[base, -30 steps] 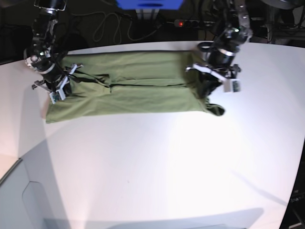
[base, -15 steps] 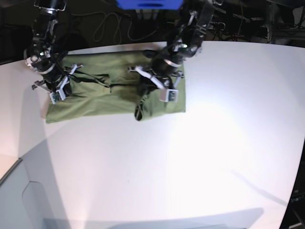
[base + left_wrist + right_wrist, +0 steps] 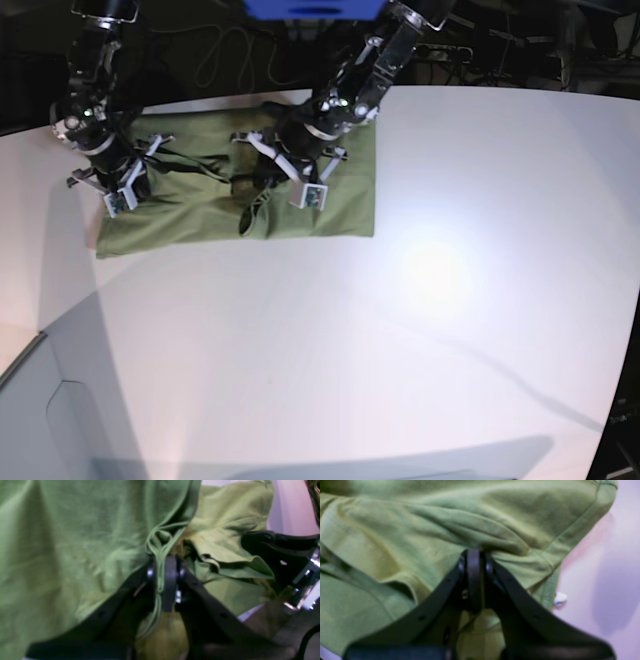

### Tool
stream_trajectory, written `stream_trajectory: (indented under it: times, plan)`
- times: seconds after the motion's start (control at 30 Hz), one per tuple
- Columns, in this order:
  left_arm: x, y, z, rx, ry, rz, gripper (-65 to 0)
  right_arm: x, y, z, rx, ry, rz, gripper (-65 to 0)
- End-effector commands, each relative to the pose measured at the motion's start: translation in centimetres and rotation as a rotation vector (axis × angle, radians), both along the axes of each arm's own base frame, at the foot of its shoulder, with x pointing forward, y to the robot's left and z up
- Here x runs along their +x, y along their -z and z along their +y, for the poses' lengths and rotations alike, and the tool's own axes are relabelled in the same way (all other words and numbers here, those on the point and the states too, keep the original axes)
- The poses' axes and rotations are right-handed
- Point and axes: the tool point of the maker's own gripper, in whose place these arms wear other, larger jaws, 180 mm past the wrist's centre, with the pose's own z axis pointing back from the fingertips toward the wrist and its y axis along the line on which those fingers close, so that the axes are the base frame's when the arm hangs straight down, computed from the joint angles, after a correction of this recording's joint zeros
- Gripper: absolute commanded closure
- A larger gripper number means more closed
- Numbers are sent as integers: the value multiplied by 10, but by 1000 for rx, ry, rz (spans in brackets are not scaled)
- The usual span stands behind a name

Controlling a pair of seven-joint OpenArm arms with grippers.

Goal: Fold the T-shirt properly
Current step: 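Lift the strip end with the left gripper and fold it toward the right gripper, then press the folded half down with the left gripper beside the right gripper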

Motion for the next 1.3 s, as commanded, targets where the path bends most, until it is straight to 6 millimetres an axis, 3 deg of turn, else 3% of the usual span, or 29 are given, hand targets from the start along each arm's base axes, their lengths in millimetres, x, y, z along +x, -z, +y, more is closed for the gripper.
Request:
stream_trajectory:
  times: [0.0, 0.2, 0.63, 0.73, 0.87, 1.0, 1.13, 1.27]
  plan:
    - [6, -12, -7, -35, -5, -29, 0, 1, -3, -4, -16, -6, -4, 0]
    - [15, -20, -12, -46, -3, -51, 0, 1, -3, -3, -14, -6, -4, 0]
    - [14, -22, -17, -58, -1, -45, -5, 0, -3, -3, -13, -5, -1, 0]
    - [12, -22, -18, -62, 0, -41, -88, -1, -2, -3, -13, -5, 2, 0]
    - [1, -28, -34, -74, 60, -56, -193, -2, -1, -3, -13, -5, 6, 0]
    - [-3, -56, -37, -100, 100, -130, -301, -2, -1, -3, -14, -5, 7, 0]
    - [-6, -77, -21, -102, 105, -190, -381, -3, -1, -3, -14, -5, 7, 0]
    - [-13, -81, 10, -49, 112, -223, -395, -1, -2, -3, -15, -5, 4, 0]
